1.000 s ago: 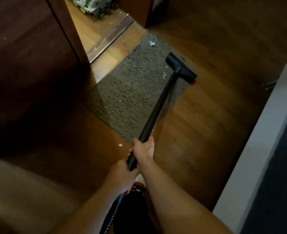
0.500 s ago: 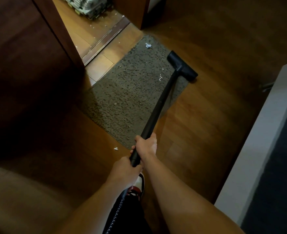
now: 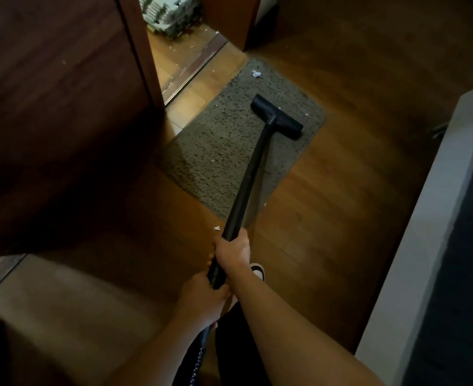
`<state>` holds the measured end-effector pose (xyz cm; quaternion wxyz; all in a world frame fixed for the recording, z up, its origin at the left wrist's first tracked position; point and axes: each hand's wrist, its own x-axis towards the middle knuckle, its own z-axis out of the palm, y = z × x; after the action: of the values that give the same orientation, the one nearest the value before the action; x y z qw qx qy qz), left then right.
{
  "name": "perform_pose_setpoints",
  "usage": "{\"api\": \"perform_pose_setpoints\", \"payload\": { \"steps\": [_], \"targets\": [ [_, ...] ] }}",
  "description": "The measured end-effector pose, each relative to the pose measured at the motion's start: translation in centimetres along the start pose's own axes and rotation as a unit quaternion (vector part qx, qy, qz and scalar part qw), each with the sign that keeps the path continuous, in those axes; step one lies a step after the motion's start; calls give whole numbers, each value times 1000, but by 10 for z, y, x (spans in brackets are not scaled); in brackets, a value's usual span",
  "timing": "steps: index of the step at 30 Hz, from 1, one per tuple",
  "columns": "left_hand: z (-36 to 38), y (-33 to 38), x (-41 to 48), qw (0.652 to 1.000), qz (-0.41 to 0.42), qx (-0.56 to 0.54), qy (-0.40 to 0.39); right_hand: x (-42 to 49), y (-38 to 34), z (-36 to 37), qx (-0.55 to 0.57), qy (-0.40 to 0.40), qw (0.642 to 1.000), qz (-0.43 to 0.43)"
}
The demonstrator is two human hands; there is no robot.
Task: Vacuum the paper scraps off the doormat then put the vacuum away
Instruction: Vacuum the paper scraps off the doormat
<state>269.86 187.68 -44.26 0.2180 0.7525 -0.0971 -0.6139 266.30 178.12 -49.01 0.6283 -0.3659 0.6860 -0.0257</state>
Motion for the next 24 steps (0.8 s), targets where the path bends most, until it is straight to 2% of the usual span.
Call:
{"api": "perform_pose_setpoints", "payload": {
  "steps": [7, 13, 18, 24],
  "targets": [
    [-30, -56, -39, 1000, -7, -8, -14, -52, 40, 38, 5, -14, 1000, -2],
    [-42, -72, -61, 1000, 3, 5, -1, -81, 49, 51, -14, -24, 1000, -9],
    [-43, -61, -52, 999, -19, -27, 9, -71, 33, 56, -37, -37, 998, -17],
    [-41, -13, -17, 998, -25, -61, 25, -27, -12, 46, -48, -50, 997, -36]
  ]
}}
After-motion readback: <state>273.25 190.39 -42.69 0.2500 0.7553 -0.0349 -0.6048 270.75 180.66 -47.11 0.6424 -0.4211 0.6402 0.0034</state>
